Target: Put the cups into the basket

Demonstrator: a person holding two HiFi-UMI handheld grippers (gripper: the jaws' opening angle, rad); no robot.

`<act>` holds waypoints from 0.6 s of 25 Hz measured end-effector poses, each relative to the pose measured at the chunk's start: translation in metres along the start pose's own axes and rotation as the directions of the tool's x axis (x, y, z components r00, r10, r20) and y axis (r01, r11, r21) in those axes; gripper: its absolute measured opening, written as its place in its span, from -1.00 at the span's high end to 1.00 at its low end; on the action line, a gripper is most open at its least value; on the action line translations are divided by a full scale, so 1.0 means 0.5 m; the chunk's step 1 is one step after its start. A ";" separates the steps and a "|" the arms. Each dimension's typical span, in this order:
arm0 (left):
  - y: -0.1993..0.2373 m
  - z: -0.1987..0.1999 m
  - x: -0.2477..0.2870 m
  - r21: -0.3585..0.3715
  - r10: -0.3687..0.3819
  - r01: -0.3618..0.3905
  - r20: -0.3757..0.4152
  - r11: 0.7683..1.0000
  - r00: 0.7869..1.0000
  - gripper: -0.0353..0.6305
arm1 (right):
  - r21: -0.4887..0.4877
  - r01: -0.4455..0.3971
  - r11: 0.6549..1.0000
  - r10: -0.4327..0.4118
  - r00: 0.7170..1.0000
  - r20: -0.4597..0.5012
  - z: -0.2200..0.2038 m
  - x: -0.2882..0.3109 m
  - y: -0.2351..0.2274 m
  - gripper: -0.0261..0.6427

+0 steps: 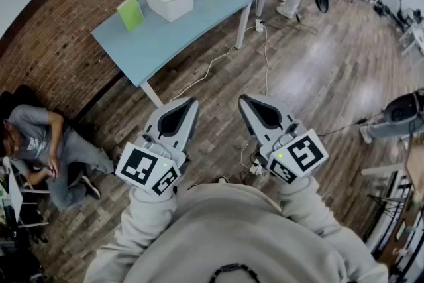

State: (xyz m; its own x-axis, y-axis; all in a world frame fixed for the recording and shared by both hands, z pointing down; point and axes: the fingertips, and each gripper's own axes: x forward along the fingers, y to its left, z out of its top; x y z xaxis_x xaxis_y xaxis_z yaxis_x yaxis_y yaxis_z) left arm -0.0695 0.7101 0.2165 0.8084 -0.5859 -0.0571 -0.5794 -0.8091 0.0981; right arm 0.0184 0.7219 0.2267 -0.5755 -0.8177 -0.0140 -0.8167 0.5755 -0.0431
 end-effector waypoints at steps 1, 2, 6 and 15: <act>-0.001 -0.006 -0.001 0.003 0.001 -0.001 -0.008 1.000 1.000 0.90 | -0.001 0.000 1.000 0.000 1.000 -0.001 0.000 -0.001 0.003 0.89; -0.002 -0.010 -0.002 0.004 0.002 -0.002 -0.014 1.000 1.000 0.90 | -0.003 0.000 1.000 0.000 1.000 -0.002 0.001 -0.001 0.005 0.89; -0.005 -0.005 -0.004 -0.003 -0.002 0.002 -0.012 1.000 1.000 0.90 | 0.000 0.001 1.000 -0.001 1.000 -0.005 0.001 -0.004 0.007 0.89; -0.016 0.001 -0.005 0.005 0.007 -0.007 0.011 1.000 1.000 0.90 | 0.047 0.033 0.998 -0.034 0.999 0.011 -0.006 -0.017 -0.009 0.89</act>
State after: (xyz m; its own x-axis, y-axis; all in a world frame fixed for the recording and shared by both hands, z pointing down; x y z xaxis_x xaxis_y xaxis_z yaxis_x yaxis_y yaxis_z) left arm -0.0672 0.7180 0.2153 0.8032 -0.5920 -0.0674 -0.5856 -0.8052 0.0938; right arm 0.0267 0.7262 0.2298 -0.5469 -0.8369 -0.0238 -0.8325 0.5466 -0.0905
